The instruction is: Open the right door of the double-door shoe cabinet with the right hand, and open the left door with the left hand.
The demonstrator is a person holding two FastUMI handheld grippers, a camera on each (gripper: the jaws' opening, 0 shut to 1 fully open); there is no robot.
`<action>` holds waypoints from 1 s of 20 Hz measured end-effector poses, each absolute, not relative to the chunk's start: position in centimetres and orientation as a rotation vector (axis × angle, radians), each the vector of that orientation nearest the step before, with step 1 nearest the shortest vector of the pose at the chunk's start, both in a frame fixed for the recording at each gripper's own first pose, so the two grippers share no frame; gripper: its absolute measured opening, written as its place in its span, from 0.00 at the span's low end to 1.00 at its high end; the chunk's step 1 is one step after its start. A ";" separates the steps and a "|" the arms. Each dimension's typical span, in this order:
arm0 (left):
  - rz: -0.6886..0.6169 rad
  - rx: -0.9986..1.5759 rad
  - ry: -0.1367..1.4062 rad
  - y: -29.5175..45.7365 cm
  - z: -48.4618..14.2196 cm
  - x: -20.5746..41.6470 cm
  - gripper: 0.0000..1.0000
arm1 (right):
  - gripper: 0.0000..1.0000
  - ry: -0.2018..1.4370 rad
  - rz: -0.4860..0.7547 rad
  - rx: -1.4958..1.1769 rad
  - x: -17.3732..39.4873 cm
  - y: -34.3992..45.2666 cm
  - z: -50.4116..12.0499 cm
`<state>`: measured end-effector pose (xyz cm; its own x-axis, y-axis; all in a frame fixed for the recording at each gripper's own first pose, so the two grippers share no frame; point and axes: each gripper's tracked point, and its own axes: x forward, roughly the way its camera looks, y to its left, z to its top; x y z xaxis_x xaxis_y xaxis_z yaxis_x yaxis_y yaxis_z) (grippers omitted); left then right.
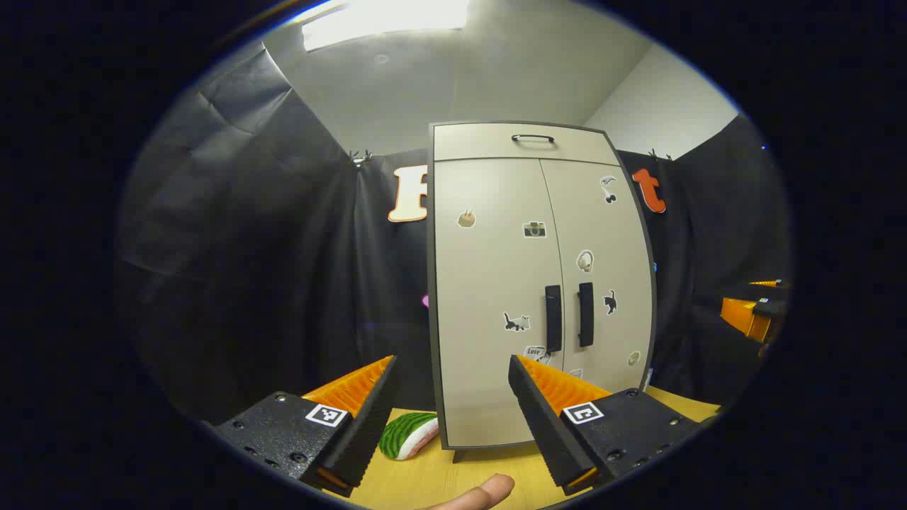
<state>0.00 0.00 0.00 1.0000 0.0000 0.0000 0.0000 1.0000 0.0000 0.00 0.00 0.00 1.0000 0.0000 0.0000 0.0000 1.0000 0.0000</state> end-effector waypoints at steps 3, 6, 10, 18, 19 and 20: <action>-0.007 -0.012 0.011 0.0 -0.6 0.3 0.95 | 0.98 -0.004 0.002 -0.008 -0.3 0.1 0.1; -0.051 -0.037 0.048 -1.3 -1.5 0.6 0.95 | 0.98 0.004 0.001 0.001 -0.5 -0.3 -0.2; -0.036 -0.052 0.052 -1.1 -2.0 0.5 0.96 | 0.98 0.000 -0.014 -0.010 -0.4 -1.2 -0.5; -0.053 -0.040 0.056 -2.0 -2.6 0.9 0.95 | 0.98 0.024 -0.005 -0.005 0.5 -1.4 -1.8; -0.054 -0.037 0.055 -2.0 -2.6 1.0 0.95 | 0.98 0.028 -0.002 -0.005 0.7 -1.4 -2.0; -0.056 -0.034 0.053 -2.2 -2.7 1.0 0.96 | 0.98 0.032 0.002 -0.004 1.0 -1.3 -2.3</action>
<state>0.96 -2.24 -2.72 0.9970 -0.0566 -0.0523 0.0548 0.9979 -0.0355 1.00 -1.28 -2.31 0.9995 0.0017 -0.0325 -0.0018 1.0000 -0.0036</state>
